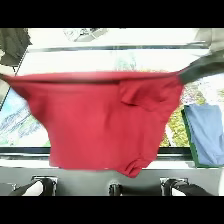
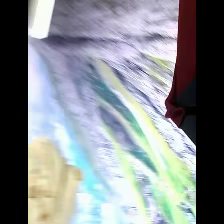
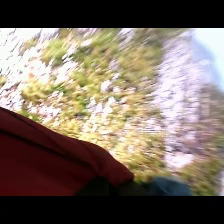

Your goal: Fold the shirts.

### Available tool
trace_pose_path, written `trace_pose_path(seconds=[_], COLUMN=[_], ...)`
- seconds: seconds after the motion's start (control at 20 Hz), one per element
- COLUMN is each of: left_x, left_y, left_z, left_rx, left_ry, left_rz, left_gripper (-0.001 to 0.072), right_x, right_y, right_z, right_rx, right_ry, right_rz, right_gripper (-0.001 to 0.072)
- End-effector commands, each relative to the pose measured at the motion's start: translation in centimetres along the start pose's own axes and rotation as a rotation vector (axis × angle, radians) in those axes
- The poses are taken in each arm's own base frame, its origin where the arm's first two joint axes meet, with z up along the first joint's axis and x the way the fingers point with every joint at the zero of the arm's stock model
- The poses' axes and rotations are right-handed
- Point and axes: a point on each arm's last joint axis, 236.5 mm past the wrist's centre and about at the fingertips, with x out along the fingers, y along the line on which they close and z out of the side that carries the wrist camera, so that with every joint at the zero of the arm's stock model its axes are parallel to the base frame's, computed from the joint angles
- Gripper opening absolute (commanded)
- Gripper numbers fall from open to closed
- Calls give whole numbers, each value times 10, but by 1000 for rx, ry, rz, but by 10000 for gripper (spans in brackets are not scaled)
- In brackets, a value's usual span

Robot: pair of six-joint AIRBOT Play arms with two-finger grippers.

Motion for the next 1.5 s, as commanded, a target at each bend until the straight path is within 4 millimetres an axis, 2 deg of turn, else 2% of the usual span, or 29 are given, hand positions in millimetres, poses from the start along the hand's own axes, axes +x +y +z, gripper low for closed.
trace_pose_path(seconds=[0.0,0.1,0.15,0.25,0.35,0.4,0.5,0.6,0.65,0.75,0.85,0.95,1.1,1.25,1.3,1.35,1.4,1.45], left_x=[127,177,196,222,229,227,213,191,182,174,177,177,176,176,177,176,174,168], left_y=[25,28,27,22,17,16,16,15,15,13,15,24,30,30,29,27,27,28], left_z=[-56,-61,-60,-51,-40,-37,-42,-66,-84,-119,-148,-171,-189,-200,-201,-200,-196,-190], left_rx=[-50,-69,-68,-54,-40,-37,-22,-22,-16,-18,-38,-51,-54,-65,-69,-73,-79,-86], left_ry=[250,284,285,267,237,232,272,395,481,614,686,743,787,813,815,811,807,810], left_rz=[-3,-17,-22,-31,-35,-37,-43,-62,-66,-73,-76,-60,-55,-56,-61,-67,-67,-67], left_gripper=[22,22,22,22,22,23,23,22,22,22,22,22,22,24,50,248,406,410], right_x=[148,194,207,221,222,220,209,186,173,163,170,179,188,193,194,194,190,180], right_y=[48,55,52,40,28,27,22,25,35,61,91,105,113,117,119,118,115,109], right_z=[9,28,37,49,51,46,17,-26,-55,-95,-114,-133,-141,-129,-125,-121,-116,-114], right_rx=[90,138,149,159,178,185,164,99,89,77,98,117,158,208,232,256,258,225], right_ry=[79,3,-38,-104,-125,-107,-8,146,262,428,489,533,546,501,491,476,458,445], right_rz=[195,208,193,148,128,138,172,249,311,411,490,515,517,528,527,529,527,530], right_gripper=[42,42,42,42,41,41,41,41,42,42,42,42,42,42,46,170,303,356])
